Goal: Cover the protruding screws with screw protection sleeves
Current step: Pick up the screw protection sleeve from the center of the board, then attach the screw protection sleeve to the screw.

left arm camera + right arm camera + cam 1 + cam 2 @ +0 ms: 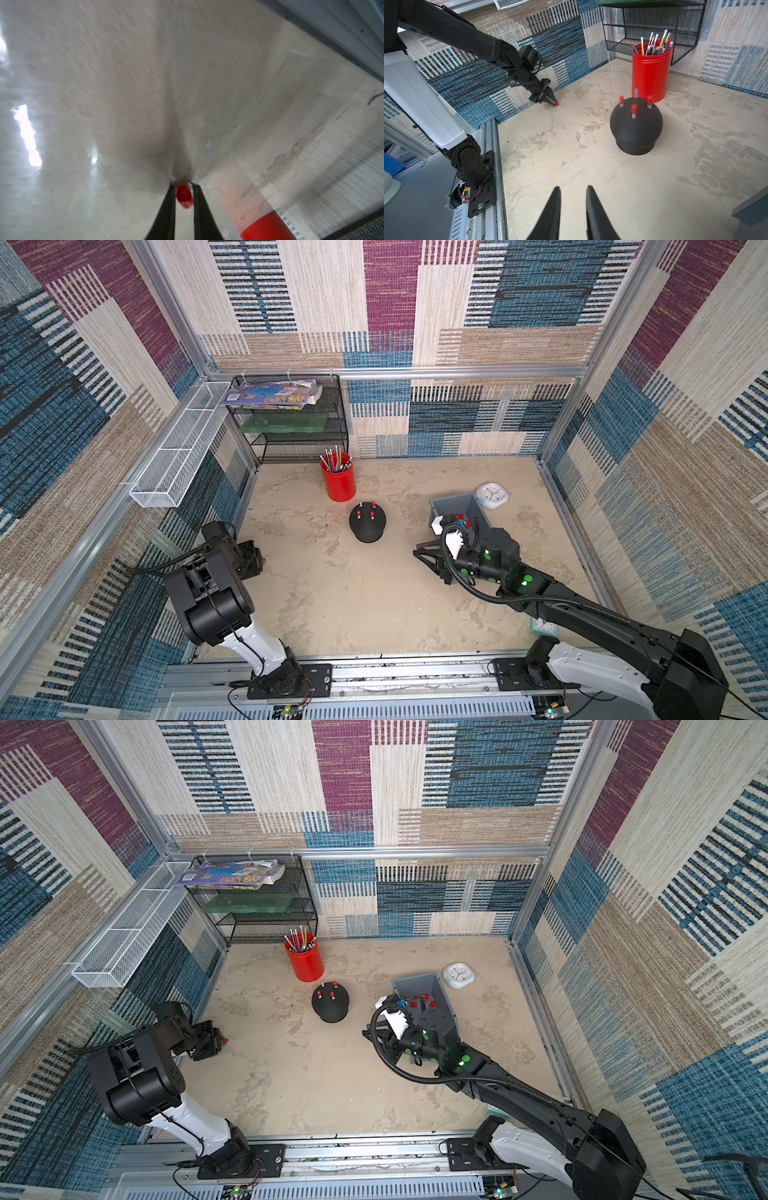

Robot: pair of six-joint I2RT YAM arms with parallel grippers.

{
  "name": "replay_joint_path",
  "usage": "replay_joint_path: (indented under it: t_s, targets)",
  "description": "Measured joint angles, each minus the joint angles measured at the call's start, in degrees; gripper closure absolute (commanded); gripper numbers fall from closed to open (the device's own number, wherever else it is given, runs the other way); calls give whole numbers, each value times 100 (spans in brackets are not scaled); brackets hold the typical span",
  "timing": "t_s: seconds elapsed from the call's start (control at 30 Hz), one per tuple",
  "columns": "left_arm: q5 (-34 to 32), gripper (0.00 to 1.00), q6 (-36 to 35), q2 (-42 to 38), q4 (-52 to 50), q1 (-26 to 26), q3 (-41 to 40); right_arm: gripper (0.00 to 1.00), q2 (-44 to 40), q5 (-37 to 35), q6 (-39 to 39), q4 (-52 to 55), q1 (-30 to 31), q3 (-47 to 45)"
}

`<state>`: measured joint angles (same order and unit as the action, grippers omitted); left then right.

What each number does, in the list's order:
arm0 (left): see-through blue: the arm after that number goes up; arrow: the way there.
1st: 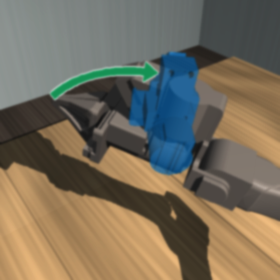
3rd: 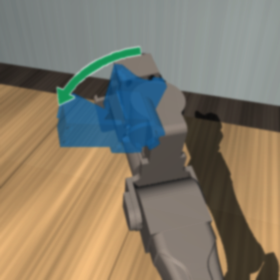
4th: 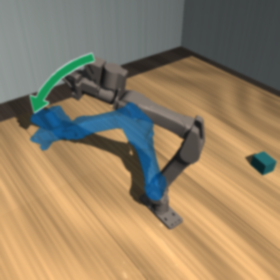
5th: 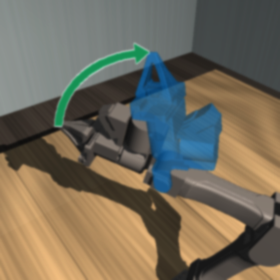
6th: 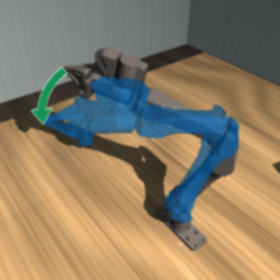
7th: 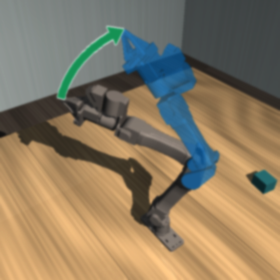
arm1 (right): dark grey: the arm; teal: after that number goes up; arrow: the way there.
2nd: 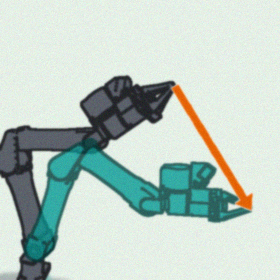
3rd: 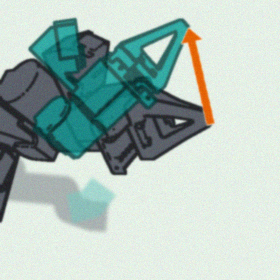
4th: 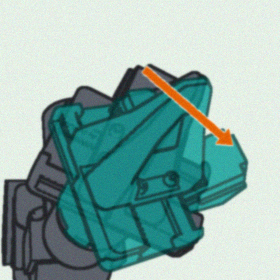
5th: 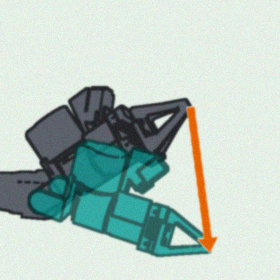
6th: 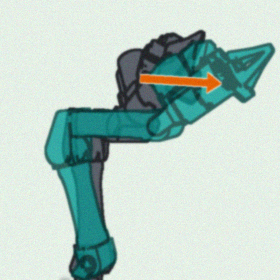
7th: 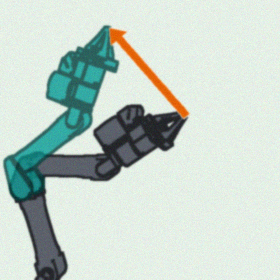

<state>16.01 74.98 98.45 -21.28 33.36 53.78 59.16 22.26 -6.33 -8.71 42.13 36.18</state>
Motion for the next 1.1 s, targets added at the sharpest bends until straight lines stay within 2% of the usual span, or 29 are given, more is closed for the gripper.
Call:
replay_joint_path:
  t_s: [0.17, 0.4, 0.53, 0.73, 0.87, 1.0, 1.1]
  targets:
    - [4, 94, 0, -28, 55, 2, -61, 76, 7, -37, 35, 0, -22, 0]
    - [-133, 94, -28, -164, -125, 0, -42, 76, 26, -37, 61, 2, -22, 0]
    - [-343, 94, -275, -485, -431, -59, 105, 76, 59, -35, 61, 17, -22, 46]
    - [-638, 93, -824, -1368, -654, -363, 11, 76, 127, -35, 105, 221, 7, 302]
    - [-870, 92, -1255, -2041, -767, -920, -120, 76, 127, -50, 168, 389, 42, 455]
    - [-1392, 92, -1950, -2616, -691, -2111, -15, 76, 107, -192, 210, 590, 55, 599]
    - [-1770, 92, -2557, -2682, -258, -2979, 90, 76, 59, -332, 234, 706, 66, 693]
